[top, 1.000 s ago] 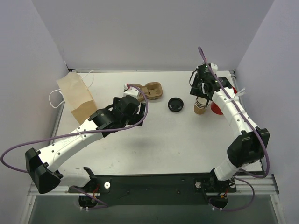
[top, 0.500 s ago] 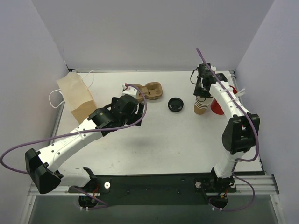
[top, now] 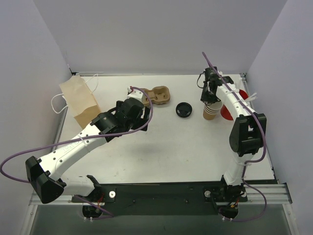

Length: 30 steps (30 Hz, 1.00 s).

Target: Pack the takeout coffee

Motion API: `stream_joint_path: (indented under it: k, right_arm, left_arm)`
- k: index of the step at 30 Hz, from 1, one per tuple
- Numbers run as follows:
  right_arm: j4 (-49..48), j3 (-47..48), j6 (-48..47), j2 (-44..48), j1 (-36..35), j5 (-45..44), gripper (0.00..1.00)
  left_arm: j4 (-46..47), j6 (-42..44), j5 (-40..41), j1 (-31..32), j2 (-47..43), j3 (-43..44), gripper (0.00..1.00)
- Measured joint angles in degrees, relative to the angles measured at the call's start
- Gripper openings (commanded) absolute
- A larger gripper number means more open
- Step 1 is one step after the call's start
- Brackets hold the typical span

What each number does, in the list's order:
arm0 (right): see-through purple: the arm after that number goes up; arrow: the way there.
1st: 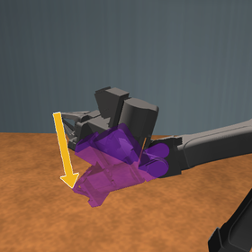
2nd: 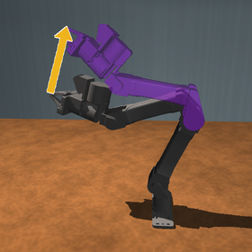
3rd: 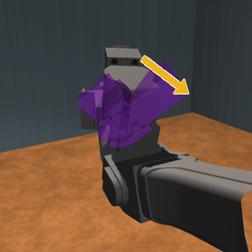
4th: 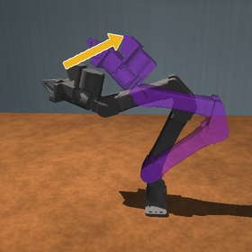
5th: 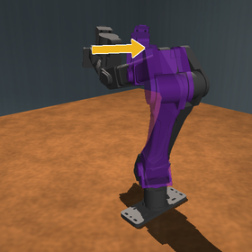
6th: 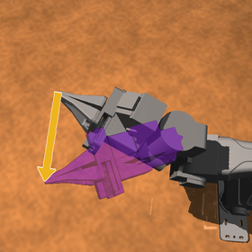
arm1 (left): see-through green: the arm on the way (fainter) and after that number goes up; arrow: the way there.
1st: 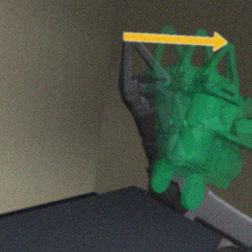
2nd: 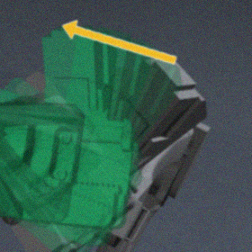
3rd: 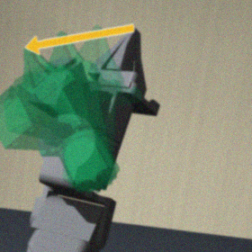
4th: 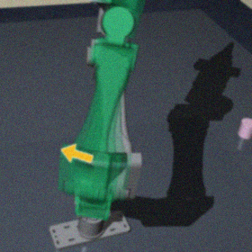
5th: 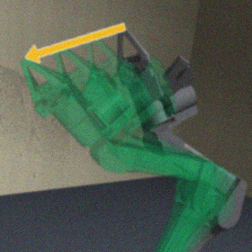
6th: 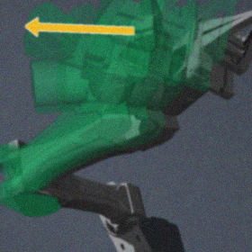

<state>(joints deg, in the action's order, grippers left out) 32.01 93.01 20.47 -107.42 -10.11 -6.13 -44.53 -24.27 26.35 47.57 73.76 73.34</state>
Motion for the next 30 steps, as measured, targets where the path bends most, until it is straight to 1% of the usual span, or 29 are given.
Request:
stream_joint_path:
  k: [13,19,20,25,30]
  right_arm:
    - [0.07,0.52,-0.20,-0.26,0.00,-0.31,0.20]
    - [0.26,0.59,-0.57,-0.26,0.00,-1.07,0.10]
    - [0.46,0.79,-0.63,-0.26,0.02,-1.11,0.05]
    - [1.18,1.77,-0.85,-0.26,0.00,-1.57,0.00]
    - [3.13,3.74,-1.01,-0.26,-0.11,-2.99,0.00]
  left_arm:
    - [-0.07,0.11,-0.13,-0.42,0.20,0.07,0.97]
    - [-0.07,0.13,-0.22,-0.44,0.20,0.07,0.96]
    - [-0.09,0.13,-0.22,-0.44,0.20,0.07,0.97]
    - [-0.17,0.11,-0.22,-0.44,0.20,0.07,0.96]
    - [-0.33,0.11,-0.22,-0.46,0.20,0.07,0.96]
